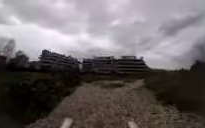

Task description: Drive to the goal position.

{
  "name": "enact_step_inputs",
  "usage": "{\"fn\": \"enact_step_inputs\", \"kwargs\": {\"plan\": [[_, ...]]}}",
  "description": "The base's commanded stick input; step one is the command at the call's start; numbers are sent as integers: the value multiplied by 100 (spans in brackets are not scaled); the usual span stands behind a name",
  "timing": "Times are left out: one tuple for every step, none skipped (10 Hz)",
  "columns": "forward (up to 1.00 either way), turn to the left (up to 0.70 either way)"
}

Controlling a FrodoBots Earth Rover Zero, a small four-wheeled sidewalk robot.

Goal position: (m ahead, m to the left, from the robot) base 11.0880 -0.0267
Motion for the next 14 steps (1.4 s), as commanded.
{"fn": "enact_step_inputs", "kwargs": {"plan": [[70,0],[70,0],[70,0],[70,0],[70,0],[70,0],[70,0],[70,0],[70,0],[70,0],[70,0],[70,0],[70,0],[70,0]]}}
